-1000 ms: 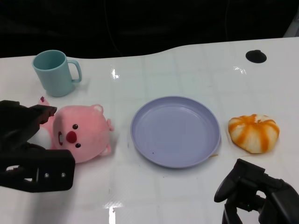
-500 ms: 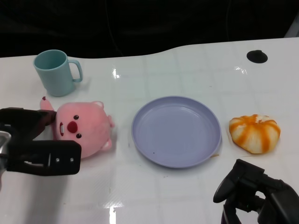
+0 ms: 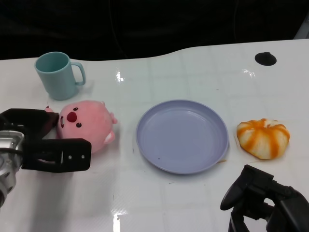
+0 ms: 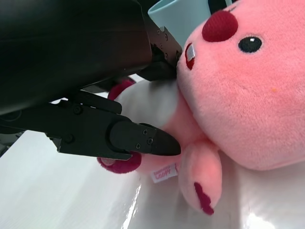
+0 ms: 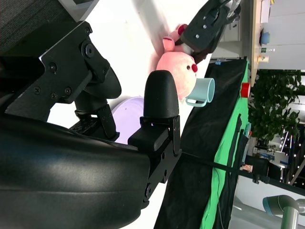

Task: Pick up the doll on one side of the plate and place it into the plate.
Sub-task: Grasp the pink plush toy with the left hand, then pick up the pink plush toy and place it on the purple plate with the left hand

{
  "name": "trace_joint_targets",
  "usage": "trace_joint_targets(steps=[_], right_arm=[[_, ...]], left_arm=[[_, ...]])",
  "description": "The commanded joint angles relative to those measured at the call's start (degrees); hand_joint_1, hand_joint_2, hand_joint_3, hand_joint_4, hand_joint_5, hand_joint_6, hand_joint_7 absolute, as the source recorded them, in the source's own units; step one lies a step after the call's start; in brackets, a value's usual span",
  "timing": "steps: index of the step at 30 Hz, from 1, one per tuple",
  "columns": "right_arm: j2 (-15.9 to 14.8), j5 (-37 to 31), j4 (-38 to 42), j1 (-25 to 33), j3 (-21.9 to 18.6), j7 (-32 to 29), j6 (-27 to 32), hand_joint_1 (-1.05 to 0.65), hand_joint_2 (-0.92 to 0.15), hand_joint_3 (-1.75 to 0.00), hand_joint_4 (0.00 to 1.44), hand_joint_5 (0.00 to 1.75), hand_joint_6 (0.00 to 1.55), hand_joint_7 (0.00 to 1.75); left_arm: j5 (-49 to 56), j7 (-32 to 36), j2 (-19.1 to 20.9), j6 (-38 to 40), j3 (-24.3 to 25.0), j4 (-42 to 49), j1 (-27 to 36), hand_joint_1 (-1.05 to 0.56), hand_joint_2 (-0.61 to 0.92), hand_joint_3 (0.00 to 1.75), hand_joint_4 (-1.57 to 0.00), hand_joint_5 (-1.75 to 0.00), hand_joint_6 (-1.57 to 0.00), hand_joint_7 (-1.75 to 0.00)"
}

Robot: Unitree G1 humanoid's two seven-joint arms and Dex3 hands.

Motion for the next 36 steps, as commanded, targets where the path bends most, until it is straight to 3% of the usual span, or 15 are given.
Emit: trace_joint_targets(steps=[1,3,4,5,6,7,8,9,12,14,15,17,21,29,36], right_arm=[[-0.26,0.53,-0.2,0.09,-0.38,0.13,-0.55,0.09,-0.43,-1.38,0.73,1.75,0.59,1.55],[-0.26,0.5,-0.2,0.15,-0.41,0.11,-0.57,0.08,-0.43,-1.39,0.72,1.75,0.59,1.55],[-0.26,0.54,-0.17,0.16,-0.43,0.13,-0.62,0.08,-0.43,-1.39,0.72,1.75,0.59,1.55],[-0.28,0.55,-0.16,0.18,-0.47,0.14,-0.69,0.08,-0.43,-1.39,0.72,1.75,0.59,1.55],[-0.31,0.55,-0.14,0.2,-0.51,0.16,-0.74,0.08,-0.42,-1.39,0.72,1.75,0.59,1.55],[-0.3,0.63,-0.12,0.21,-0.56,0.18,-0.76,0.08,-0.42,-1.39,0.72,1.75,0.59,1.55],[-0.3,0.69,-0.07,0.21,-0.6,0.22,-0.83,0.08,-0.42,-1.39,0.72,1.75,0.59,1.55],[-0.3,0.73,-0.04,0.21,-0.62,0.24,-0.88,0.08,-0.42,-1.39,0.72,1.75,0.59,1.55],[-0.28,0.74,0.02,0.21,-0.65,0.22,-0.96,0.09,-0.42,-1.39,0.72,1.75,0.6,1.55],[-0.24,0.57,0.02,0.22,-0.64,0.08,-0.89,0.08,-0.42,-1.39,0.72,1.75,0.6,1.55],[-0.26,0.53,-0.03,0.24,-0.64,0.07,-0.75,0.08,-0.42,-1.39,0.72,1.75,0.6,1.55],[-0.33,0.41,-0.24,0.27,-0.59,0.07,-0.44,0.08,-0.42,-1.39,0.72,1.75,0.6,1.55],[-0.25,0.53,-0.25,0.27,-0.49,0.1,-0.43,0.08,-0.43,-1.39,0.72,1.75,0.6,1.54],[-0.28,0.16,-0.08,0.05,-0.35,0.05,-0.54,0.07,-0.43,-1.38,0.72,1.75,0.6,1.55],[-0.2,0.32,0.24,-0.11,-0.24,0.11,-0.74,0.08,-0.43,-1.39,0.73,1.75,0.6,1.55]], left_arm=[[-0.94,2.62,-1.12,-3.98,-1.47,4.07,2.39,-0.31,0.92,0.09,-0.95,-0.56,-1.05,-0.14],[-1.36,5.04,-1.28,-5.52,-1.58,5.6,2.47,-0.29,0.92,0.09,-0.8,-1.25,-1.14,-0.18],[-1.39,6.86,-1.31,-6.11,-1.73,6.13,2.61,-0.28,0.92,0.08,-0.78,-1.4,-1.17,-0.19],[-1.55,8.3,-1.35,-6.63,-1.81,6.6,2.71,-0.26,0.92,0.1,-0.77,-1.57,-1.11,-0.44],[-1.91,9.53,-1.39,-7.29,-1.73,7.07,2.81,-0.24,0.92,0.15,-0.78,-1.67,-0.91,-0.92],[-2.52,10.3,-1.47,-7.69,-1.45,7.33,2.96,-0.23,0.92,0.19,-0.79,-1.71,-0.82,-1.14],[-3.08,10.65,-1.52,-7.94,-1.23,7.51,3.04,-0.23,0.92,0.26,-0.76,-1.73,-0.72,-1.33],[-3.45,10.87,-1.55,-8.09,-1.14,7.66,3.06,-0.24,0.92,0.28,-0.73,-1.74,-0.65,-1.36],[-5.22,13.67,-1.92,-8.76,-0.05,8.0,3.69,-0.23,0.92,0.24,-0.72,-1.75,-0.64,-1.39],[-8.82,15.53,-2.85,-9.31,2.93,7.83,4.62,-0.21,0.92,0.26,-0.8,-1.75,-0.62,-1.67],[-10.4,15.89,-3.29,-9.22,4.22,7.75,4.89,-0.21,0.92,0.28,-0.82,-1.75,-0.63,-1.71],[-13.47,15.86,-4.0,-8.06,6.76,6.94,5.08,-0.2,0.9,0.39,-0.85,-1.75,-0.65,-1.74],[-14.8,15.16,-3.59,-6.19,8.09,3.67,5.44,-0.2,0.71,0.78,-0.88,-1.75,-0.69,-1.75],[-11.47,13.19,0.21,-4.05,7.83,-12.07,9.72,-0.19,0.64,0.85,-0.88,-1.75,-0.69,-1.75],[-11.57,6.71,0.4,2.63,10.34,-28.33,13.63,-0.18,0.57,0.95,-0.88,-1.75,-0.67,-1.75]])
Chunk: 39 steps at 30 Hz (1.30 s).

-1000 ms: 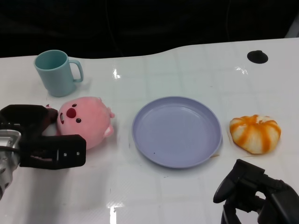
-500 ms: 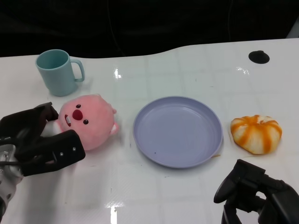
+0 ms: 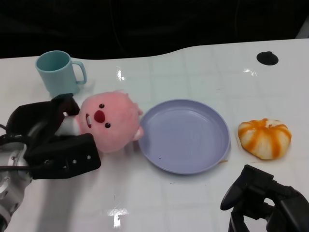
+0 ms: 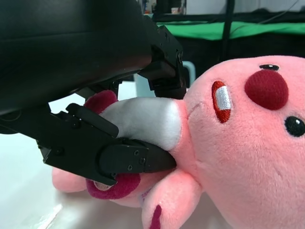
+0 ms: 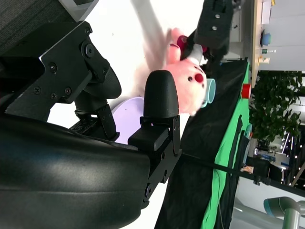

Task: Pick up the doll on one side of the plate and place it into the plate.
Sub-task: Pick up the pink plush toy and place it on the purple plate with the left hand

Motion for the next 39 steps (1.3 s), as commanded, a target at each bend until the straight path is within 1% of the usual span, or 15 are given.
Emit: trace_joint_targets(steps=[1,2,4,6,8,10,14,15,17,20,23,28,32,34,39], right_arm=[[-0.15,0.37,0.11,0.01,-0.2,0.03,-0.47,0.07,-0.43,-1.39,0.73,1.75,0.6,1.55],[-0.1,0.44,0.01,0.04,-0.18,0.0,-0.28,0.07,-0.42,-1.39,0.73,1.75,0.6,1.55],[-0.07,0.53,0.02,0.03,-0.17,0.01,-0.27,0.07,-0.42,-1.39,0.73,1.75,0.6,1.55],[-0.09,0.48,0.1,-0.01,-0.14,0.01,-0.4,0.08,-0.42,-1.39,0.72,1.75,0.6,1.55],[-0.11,0.46,0.16,-0.06,-0.11,0.04,-0.44,0.08,-0.42,-1.39,0.73,1.75,0.6,1.55],[-0.07,0.51,0.22,-0.13,-0.06,0.04,-0.41,0.08,-0.42,-1.39,0.73,1.75,0.6,1.55],[-0.09,0.4,0.38,-0.31,0.01,0.03,-0.55,0.08,-0.43,-1.39,0.73,1.75,0.6,1.55],[-0.13,0.35,0.34,-0.31,0.02,0.04,-0.52,0.08,-0.42,-1.39,0.73,1.75,0.6,1.55],[-0.11,0.41,0.27,-0.25,-0.01,0.01,-0.43,0.08,-0.42,-1.39,0.73,1.75,0.6,1.55],[-0.14,0.51,0.18,-0.15,-0.06,0.02,-0.43,0.08,-0.42,-1.39,0.72,1.75,0.6,1.55],[-0.25,0.3,0.01,0.03,-0.01,0.0,-0.51,0.07,-0.42,-1.39,0.72,1.75,0.6,1.55],[-0.18,0.31,-0.41,0.4,0.22,-0.09,-0.12,0.08,-0.42,-1.39,0.72,1.75,0.6,1.55],[-0.12,0.34,-0.3,0.58,0.42,-0.08,-0.69,0.1,-0.42,-1.4,0.72,1.75,0.6,1.55],[-0.09,0.41,-0.36,0.7,0.51,-0.08,-0.8,0.1,-0.43,-1.4,0.73,1.75,0.6,1.55],[-0.13,0.2,-0.27,0.83,0.61,-0.13,-1.07,0.09,-0.43,-1.39,0.73,1.75,0.6,1.55]], left_arm=[[-0.26,-3.09,0.97,3.37,1.61,-6.39,1.48,-0.18,0.57,0.94,-0.88,-1.75,-0.67,-1.75],[-0.45,-3.81,0.79,3.9,1.93,-8.35,1.83,-0.18,0.57,0.94,-0.88,-1.75,-0.67,-1.75],[-0.64,-5.01,0.41,4.62,2.28,-11.73,2.37,-0.19,0.52,1.05,-0.9,-1.75,-0.71,-1.75],[-0.17,-5.76,-0.03,5.29,2.24,-14.7,2.73,-0.19,0.5,1.1,-0.9,-1.75,-0.72,-1.75],[0.42,-6.32,-0.5,5.6,1.9,-17.05,2.61,-0.18,0.48,1.1,-0.9,-1.75,-0.71,-1.75],[1.02,-7.2,-1.07,6.22,1.39,-18.63,2.05,-0.18,0.52,1.01,-0.91,-1.75,-0.71,-1.75],[1.77,-9.4,-3.17,7.9,0.19,-19.48,-0.13,-0.2,0.55,0.97,-0.91,-1.75,-0.7,-1.75],[1.79,-10.0,-4.01,8.63,-0.1,-19.32,-0.78,-0.21,0.56,0.96,-0.91,-1.75,-0.69,-1.75],[1.7,-10.29,-5.91,9.08,-0.81,-17.97,-2.18,-0.19,0.58,0.88,-0.91,-1.75,-0.69,-1.75],[1.66,-10.52,-8.14,9.57,-1.97,-16.27,-3.84,-0.19,0.6,0.86,-0.91,-1.75,-0.69,-1.75],[1.64,-10.37,-10.68,9.41,-3.47,-14.0,-5.66,-0.17,0.6,0.87,-0.92,-1.75,-0.71,-1.75],[1.97,-9.25,-13.56,8.3,-5.17,-9.99,-8.01,-0.19,0.55,0.94,-0.93,-1.75,-0.73,-1.75],[2.29,-8.98,-15.88,8.46,-6.58,-6.47,-10.18,-0.21,0.57,0.93,-0.91,-1.75,-0.68,-1.75],[2.59,-8.57,-16.49,8.01,-7.06,-4.96,-10.88,-0.22,0.58,0.95,-0.9,-1.75,-0.69,-1.75],[2.48,-7.5,-17.87,6.98,-7.33,-1.41,-12.13,-0.19,0.56,0.97,-0.91,-1.75,-0.72,-1.75]])
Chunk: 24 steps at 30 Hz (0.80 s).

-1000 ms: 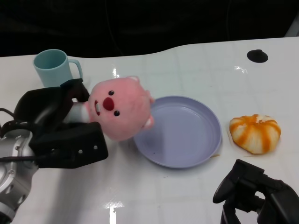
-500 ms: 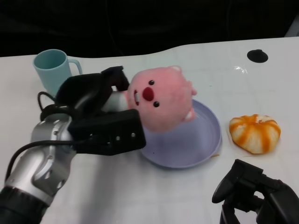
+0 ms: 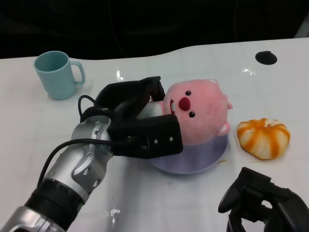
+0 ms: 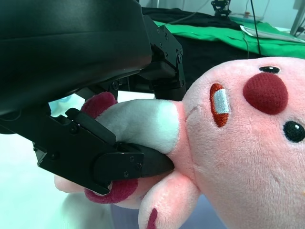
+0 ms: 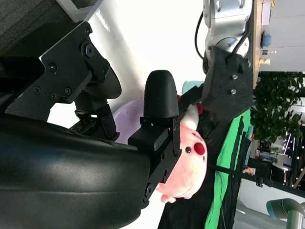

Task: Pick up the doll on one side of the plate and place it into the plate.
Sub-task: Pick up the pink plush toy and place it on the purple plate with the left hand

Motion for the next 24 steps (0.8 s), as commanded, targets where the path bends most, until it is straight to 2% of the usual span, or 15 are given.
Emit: trace_joint_targets(steps=[1,2,4,5,6,7,8,9,10,11,12,14,16,18,24], right_arm=[[-0.13,0.26,-0.48,0.41,-0.14,-0.11,-0.7,0.09,-0.43,-1.39,0.73,1.75,0.6,1.55],[-0.13,0.16,-0.5,0.45,-0.11,-0.17,-0.68,0.09,-0.43,-1.39,0.72,1.75,0.6,1.55],[-0.15,0.1,-0.46,0.46,-0.14,-0.18,-0.8,0.08,-0.43,-1.38,0.72,1.75,0.6,1.55],[-0.2,0.09,-0.38,0.41,-0.18,-0.14,-0.92,0.08,-0.43,-1.38,0.72,1.75,0.6,1.55],[-0.25,0.12,-0.31,0.34,-0.24,-0.07,-1.01,0.08,-0.43,-1.38,0.72,1.75,0.6,1.55],[-0.27,0.16,-0.28,0.3,-0.28,-0.04,-0.99,0.08,-0.43,-1.39,0.72,1.75,0.6,1.55],[-0.27,0.13,-0.3,0.28,-0.29,-0.06,-0.88,0.07,-0.42,-1.39,0.72,1.75,0.6,1.55],[-0.3,0.02,-0.26,0.24,-0.28,-0.08,-0.93,0.08,-0.42,-1.39,0.72,1.75,0.6,1.55],[-0.31,-0.03,-0.26,0.23,-0.27,-0.09,-0.91,0.08,-0.42,-1.39,0.72,1.75,0.6,1.55],[-0.32,-0.06,-0.24,0.22,-0.26,-0.08,-0.94,0.08,-0.42,-1.39,0.72,1.75,0.6,1.55],[-0.3,0.01,-0.24,0.24,-0.25,-0.06,-0.93,0.08,-0.42,-1.39,0.72,1.75,0.6,1.55],[-0.23,0.15,-0.23,0.28,-0.24,-0.05,-0.93,0.08,-0.42,-1.39,0.72,1.75,0.6,1.55],[-0.26,0.28,-0.13,0.23,-0.34,0.03,-1.03,0.08,-0.42,-1.39,0.72,1.75,0.6,1.55],[-0.34,0.4,-0.01,0.21,-0.47,0.15,-1.22,0.08,-0.42,-1.4,0.73,1.75,0.6,1.55],[-0.34,-0.04,0.17,0.05,-0.45,-0.04,-1.52,0.08,-0.42,-1.4,0.72,1.75,0.6,1.55]], left_arm=[[-0.28,0.91,-0.21,-1.09,0.15,2.46,-2.24,-0.19,0.54,0.96,-0.9,-1.75,-0.71,-1.75],[-0.69,0.34,-0.34,-1.38,0.19,3.17,-2.55,-0.18,0.52,0.95,-0.89,-1.75,-0.69,-1.74],[-1.02,-0.84,-0.49,-1.12,0.13,3.83,-3.04,-0.19,0.5,0.94,-0.84,-1.75,-0.78,-1.27],[-0.97,-1.34,-0.5,-0.81,0.03,3.65,-3.08,-0.21,0.54,0.85,-0.79,-1.73,-0.84,-0.91],[-0.94,-1.83,-0.5,-0.5,-0.03,3.34,-3.04,-0.22,0.6,0.71,-0.77,-1.71,-0.88,-0.68],[-1.17,-2.75,-0.43,-0.26,0.02,2.79,-2.91,-0.23,0.67,0.56,-0.75,-1.71,-0.91,-0.47],[-1.5,-3.53,-0.35,-0.29,0.14,2.47,-2.8,-0.27,0.78,0.36,-0.71,-1.63,-0.87,-0.24],[-2.1,-4.67,-0.23,-0.2,0.36,2.14,-2.71,-0.29,0.85,0.25,-0.69,-1.53,-0.84,-0.13],[-2.61,-5.96,0.13,-0.26,0.44,1.64,-2.62,-0.34,0.88,0.2,-0.61,-1.21,-0.78,-0.07],[-2.85,-7.02,0.54,-0.35,0.36,1.16,-2.56,-0.44,0.91,0.2,-0.57,-0.74,-0.66,-0.03],[-2.79,-7.97,1.12,-0.62,0.1,0.58,-2.5,-0.48,0.91,0.22,-0.57,-0.53,-0.61,-0.02],[-2.43,-9.7,2.13,-1.0,-0.41,-0.47,-2.43,-0.6,0.92,0.26,-0.49,-0.3,-0.49,0.0],[-2.49,-12.21,3.17,-1.01,-0.77,-1.92,-2.35,-0.66,0.92,0.28,-0.43,-0.23,-0.42,0.0],[-2.24,-14.33,4.17,-1.04,-1.28,-3.22,-2.31,-0.74,0.92,0.31,-0.3,-0.14,-0.32,0.0],[-0.64,-18.39,6.66,-0.95,-2.61,-7.06,-2.09,-0.88,0.92,0.38,-0.12,-0.05,-0.18,0.0]])
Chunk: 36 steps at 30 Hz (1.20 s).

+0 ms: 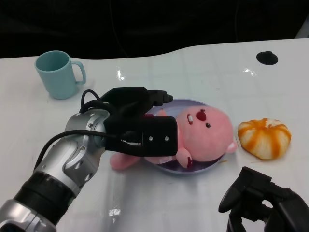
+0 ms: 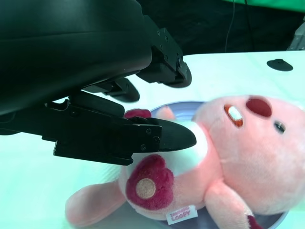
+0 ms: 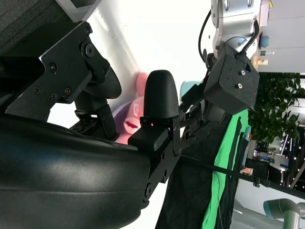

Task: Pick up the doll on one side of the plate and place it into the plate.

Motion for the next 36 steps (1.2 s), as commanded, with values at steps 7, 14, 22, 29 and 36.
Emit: trace_joint_targets(steps=[7,14,22,29,36], right_arm=[[-0.07,-0.22,0.09,-0.23,-0.17,-0.36,-0.41,0.07,-0.41,-1.4,0.71,1.75,0.6,1.54],[0.04,0.13,-0.08,-0.37,-0.09,-0.29,-0.06,0.08,-0.41,-1.4,0.71,1.75,0.6,1.55],[-0.08,0.04,0.09,-0.58,-0.11,-0.2,-0.12,0.08,-0.41,-1.4,0.72,1.75,0.6,1.55],[0.16,0.17,0.13,-0.74,0.09,-0.33,0.37,0.08,-0.41,-1.4,0.72,1.75,0.61,1.55],[0.02,0.36,0.05,-0.86,-0.02,-0.18,0.81,0.07,-0.42,-1.4,0.72,1.75,0.6,1.55]], left_arm=[[-2.44,-4.0,4.02,-1.1,2.78,-9.34,1.94,-0.93,0.92,0.41,-0.15,-0.08,-0.2,-0.03],[-11.89,-2.55,4.01,-4.71,10.5,-16.74,9.33,-0.71,0.92,0.34,-0.43,-0.26,-0.39,-0.09],[-23.06,-1.23,2.83,-10.92,18.2,-20.74,17.35,-0.55,0.92,0.27,-0.57,-0.53,-0.58,-0.13],[-37.6,-3.13,0.65,-10.08,24.63,-25.89,24.61,-0.33,0.92,0.21,-0.63,-0.79,-0.74,-0.16],[-48.76,-2.47,-1.19,-0.06,28.32,-34.61,32.46,-0.14,0.45,1.13,-0.78,-1.17,-0.85,-0.76]])
